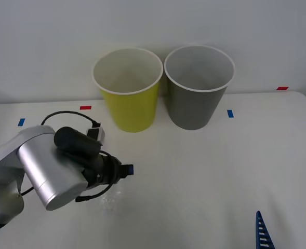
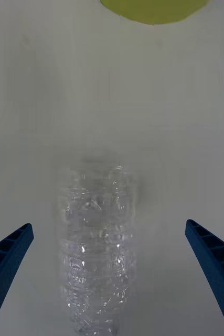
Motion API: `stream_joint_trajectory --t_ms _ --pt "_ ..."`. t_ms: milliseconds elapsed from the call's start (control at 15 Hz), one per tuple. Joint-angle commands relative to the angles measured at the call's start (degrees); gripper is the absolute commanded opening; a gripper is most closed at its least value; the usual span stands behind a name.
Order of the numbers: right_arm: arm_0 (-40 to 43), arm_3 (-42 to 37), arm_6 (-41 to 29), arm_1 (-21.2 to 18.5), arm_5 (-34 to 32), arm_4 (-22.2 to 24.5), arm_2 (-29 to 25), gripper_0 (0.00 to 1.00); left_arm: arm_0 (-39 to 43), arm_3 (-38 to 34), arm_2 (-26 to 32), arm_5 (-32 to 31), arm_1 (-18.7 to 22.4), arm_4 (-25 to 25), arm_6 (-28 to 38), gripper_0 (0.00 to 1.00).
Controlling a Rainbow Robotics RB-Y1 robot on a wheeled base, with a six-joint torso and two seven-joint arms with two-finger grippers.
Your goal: Put cans in the gray bin and PET bottles in the light green bin.
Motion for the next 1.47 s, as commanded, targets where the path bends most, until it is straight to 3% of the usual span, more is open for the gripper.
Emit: stream_joint_trajectory --t_ms 67,400,1467 --pt "0.00 0.00 0.00 0.00 0.00 0.00 0.00 1.00 -2.32 3.67 -1.44 0.42 0.13 0.28 0.20 1.00" --pt "0.00 0.00 0.00 0.00 0.00 0.00 0.00 1.00 -3.38 4.29 -1.44 4.90 -0.49 1.34 0.38 1.00" --pt "0.00 0.00 0.00 0.00 0.00 0.00 0.00 1.00 -6.19 13.78 -1.52 4.99 -5.76 3.45 -2.35 1.00"
